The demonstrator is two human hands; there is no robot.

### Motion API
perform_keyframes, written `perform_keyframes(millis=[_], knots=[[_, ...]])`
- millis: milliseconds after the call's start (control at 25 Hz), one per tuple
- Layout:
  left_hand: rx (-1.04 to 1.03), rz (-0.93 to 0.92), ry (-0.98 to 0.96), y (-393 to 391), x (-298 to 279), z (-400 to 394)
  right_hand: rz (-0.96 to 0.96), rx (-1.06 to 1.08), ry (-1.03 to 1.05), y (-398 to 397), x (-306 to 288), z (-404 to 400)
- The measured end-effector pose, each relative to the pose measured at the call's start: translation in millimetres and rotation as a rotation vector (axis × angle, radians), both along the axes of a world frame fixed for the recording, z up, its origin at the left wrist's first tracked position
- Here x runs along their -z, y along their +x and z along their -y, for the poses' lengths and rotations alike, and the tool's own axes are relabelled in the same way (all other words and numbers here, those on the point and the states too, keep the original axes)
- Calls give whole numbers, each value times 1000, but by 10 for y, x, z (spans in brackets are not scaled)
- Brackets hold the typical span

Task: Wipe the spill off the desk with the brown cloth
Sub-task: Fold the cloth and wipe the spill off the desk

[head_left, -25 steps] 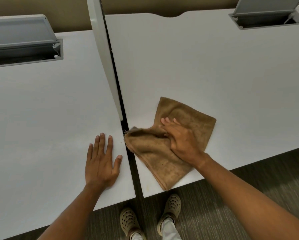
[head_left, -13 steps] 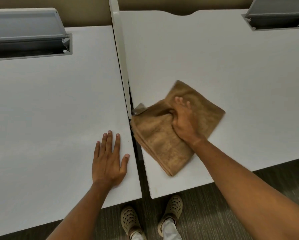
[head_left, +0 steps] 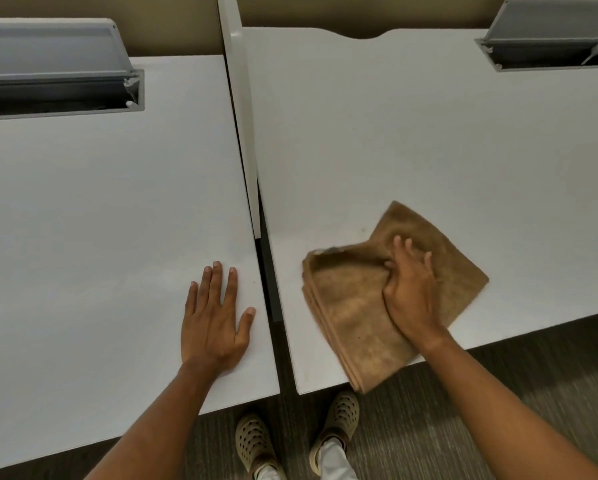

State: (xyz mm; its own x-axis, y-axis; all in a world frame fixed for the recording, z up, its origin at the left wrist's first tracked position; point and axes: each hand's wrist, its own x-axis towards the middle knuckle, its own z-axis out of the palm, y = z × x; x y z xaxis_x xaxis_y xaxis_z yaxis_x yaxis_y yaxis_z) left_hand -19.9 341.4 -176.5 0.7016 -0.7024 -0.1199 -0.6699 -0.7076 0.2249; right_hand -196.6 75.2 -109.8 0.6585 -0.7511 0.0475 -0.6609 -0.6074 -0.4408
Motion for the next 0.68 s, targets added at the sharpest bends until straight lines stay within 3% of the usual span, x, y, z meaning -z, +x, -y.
perform_keyframes(millis=[120,240,360,440,600,680], knots=[[-7,8,6,-3,14,2,8,76,26,544,-13,121],[1,16,-8,-1,34,-2,20,-138,7,1000,-40,-176],[16,4,-24,-2,49,-18,22,-371,-5,757,-27,-548],[16,9,-21,-9,44,-27,15,-410,-56,417,-31,-500],[12,7,-19,-11,29,-21,-5,44,-20,272,62,155],[7,10,-18,-5,32,-16,-20,163,21,474,72,234]])
